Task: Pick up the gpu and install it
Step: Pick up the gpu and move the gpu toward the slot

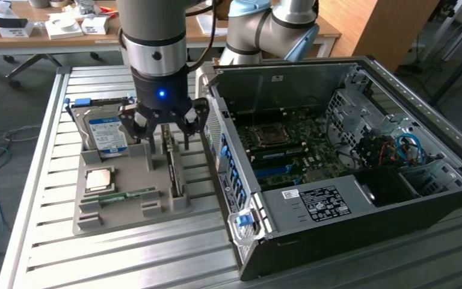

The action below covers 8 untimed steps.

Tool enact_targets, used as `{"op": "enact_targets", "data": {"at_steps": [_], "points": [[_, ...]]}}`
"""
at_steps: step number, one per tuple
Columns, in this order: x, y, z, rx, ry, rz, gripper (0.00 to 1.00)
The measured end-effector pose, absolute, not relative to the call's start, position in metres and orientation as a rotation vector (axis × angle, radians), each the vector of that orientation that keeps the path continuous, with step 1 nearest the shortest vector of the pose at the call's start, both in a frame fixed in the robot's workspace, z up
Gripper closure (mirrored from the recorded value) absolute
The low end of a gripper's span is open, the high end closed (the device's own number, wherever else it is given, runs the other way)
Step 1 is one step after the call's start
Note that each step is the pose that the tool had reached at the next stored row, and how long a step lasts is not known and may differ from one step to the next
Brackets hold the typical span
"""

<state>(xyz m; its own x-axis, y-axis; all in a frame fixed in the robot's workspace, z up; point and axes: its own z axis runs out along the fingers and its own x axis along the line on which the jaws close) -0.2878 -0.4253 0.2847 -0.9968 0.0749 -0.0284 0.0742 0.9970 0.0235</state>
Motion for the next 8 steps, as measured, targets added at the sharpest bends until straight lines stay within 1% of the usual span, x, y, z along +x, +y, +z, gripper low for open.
{"op": "enact_targets", "data": {"at_steps": [8], "points": [[-0.2878,-0.4253,0.2743,0.116,3.109,0.035,0.35]]}}
